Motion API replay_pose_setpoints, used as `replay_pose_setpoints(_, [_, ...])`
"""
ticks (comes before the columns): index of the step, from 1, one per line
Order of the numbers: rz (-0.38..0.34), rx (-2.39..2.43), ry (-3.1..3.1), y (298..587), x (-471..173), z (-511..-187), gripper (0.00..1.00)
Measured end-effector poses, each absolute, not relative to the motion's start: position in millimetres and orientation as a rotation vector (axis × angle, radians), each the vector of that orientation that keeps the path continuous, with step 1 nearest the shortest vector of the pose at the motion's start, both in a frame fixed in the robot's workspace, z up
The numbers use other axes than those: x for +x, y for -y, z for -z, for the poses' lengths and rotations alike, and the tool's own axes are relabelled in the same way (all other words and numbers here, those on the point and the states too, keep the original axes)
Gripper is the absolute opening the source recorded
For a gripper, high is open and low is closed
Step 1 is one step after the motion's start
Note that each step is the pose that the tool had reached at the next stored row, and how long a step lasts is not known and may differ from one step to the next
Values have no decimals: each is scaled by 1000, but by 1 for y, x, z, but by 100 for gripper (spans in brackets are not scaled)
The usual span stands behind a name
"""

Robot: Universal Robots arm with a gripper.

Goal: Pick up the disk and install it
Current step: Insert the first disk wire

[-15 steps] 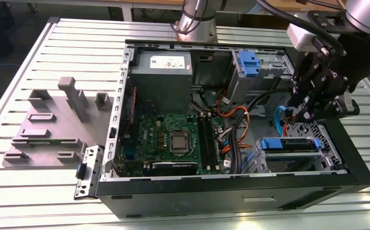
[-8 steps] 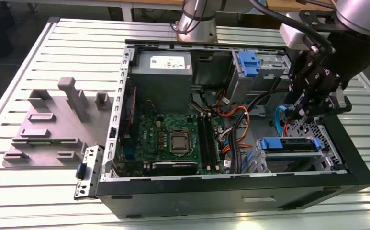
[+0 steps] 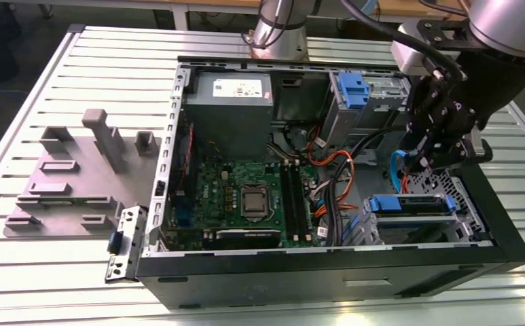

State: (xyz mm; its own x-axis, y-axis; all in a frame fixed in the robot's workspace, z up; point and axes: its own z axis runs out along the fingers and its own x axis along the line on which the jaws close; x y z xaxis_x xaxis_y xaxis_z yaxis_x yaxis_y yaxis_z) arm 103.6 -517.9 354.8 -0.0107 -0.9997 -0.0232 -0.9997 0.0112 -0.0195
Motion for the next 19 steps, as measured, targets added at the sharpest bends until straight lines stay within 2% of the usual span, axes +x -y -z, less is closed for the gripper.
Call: replay_pose_setpoints(19, [0, -2189, -2213, 518, 104, -351, 42])
